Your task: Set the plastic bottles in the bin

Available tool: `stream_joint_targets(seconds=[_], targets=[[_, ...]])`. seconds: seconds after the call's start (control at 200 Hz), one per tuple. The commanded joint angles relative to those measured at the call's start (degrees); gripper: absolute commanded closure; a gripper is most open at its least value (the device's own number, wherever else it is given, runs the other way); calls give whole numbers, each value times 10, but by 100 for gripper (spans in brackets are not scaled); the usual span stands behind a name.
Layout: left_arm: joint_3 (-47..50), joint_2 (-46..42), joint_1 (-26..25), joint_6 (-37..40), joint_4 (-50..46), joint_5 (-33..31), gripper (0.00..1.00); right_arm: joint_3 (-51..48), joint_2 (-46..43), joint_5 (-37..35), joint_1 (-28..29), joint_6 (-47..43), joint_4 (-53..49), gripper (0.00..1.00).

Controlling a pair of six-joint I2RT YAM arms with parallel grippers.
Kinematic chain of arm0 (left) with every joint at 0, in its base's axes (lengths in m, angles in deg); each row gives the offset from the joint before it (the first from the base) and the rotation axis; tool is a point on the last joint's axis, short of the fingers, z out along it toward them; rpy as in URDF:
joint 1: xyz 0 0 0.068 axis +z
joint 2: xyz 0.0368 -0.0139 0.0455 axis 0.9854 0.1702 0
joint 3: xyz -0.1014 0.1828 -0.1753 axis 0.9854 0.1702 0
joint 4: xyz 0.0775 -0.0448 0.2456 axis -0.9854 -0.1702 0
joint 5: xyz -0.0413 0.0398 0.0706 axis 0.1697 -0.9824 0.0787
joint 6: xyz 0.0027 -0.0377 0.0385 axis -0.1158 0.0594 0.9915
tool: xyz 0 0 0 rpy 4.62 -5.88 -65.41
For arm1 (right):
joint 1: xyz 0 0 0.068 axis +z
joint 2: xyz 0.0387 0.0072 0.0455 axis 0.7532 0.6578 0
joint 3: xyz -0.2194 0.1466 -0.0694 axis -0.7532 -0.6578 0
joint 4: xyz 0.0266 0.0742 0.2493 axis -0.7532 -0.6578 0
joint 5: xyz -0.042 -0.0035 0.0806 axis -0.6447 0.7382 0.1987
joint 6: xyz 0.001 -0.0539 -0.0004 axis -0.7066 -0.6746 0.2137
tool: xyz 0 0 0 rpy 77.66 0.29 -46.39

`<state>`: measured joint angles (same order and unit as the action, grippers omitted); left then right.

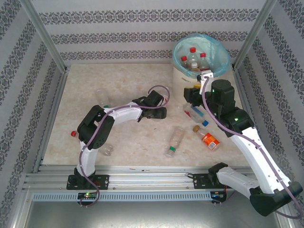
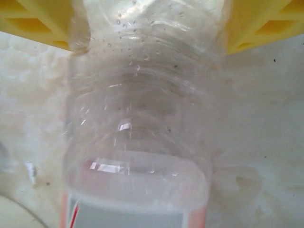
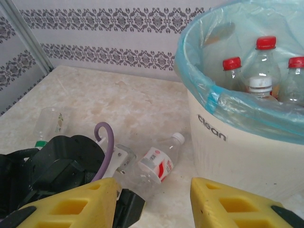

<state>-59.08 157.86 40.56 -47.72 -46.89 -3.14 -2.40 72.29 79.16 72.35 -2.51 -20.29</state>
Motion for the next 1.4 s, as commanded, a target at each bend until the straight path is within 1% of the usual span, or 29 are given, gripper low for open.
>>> stream_joint_targets(seconds=[0.0,0.16,0.205,0.235,0.29,0.37,0.49,0.565,0.719,0.849,0.914,1.089,1.169,1.309,1.394], targets=[[12,-36,4,41,27,9,33,23,4,-22,13,10,15,54],[20,-56,6,74,19,0,34,31,6,-38,29,6,14,54],[18,-57,6,82,14,-5,32,30,7,-44,32,5,16,54],[14,-55,6,86,8,-8,28,30,7,-45,34,5,17,54],[-1,-45,6,98,-11,-9,25,31,7,-48,38,6,18,54],[-24,-26,6,109,-37,-11,26,31,8,-54,44,7,20,54],[-27,-13,6,112,-38,-9,27,32,4,-64,53,5,19,54],[-36,-2,6,113,-49,-11,24,30,0,-71,54,3,18,54],[-56,24,6,114,-65,7,20,26,-6,-77,55,0,17,54],[-81,46,6,117,-95,-7,18,24,-10,-77,55,1,16,54],[-85,52,6,119,-102,-9,19,23,-12,-78,56,1,15,54],[-78,42,6,129,-98,-15,29,25,-16,-81,56,-2,12,54],[-70,26,6,136,-92,-23,32,27,-17,-83,56,-3,14,54],[-39,-28,6,146,-71,-52,34,35,-18,-84,56,-7,11,54],[-3,-84,6,158,-35,-72,35,42,-19,-84,56,-10,7,54]])
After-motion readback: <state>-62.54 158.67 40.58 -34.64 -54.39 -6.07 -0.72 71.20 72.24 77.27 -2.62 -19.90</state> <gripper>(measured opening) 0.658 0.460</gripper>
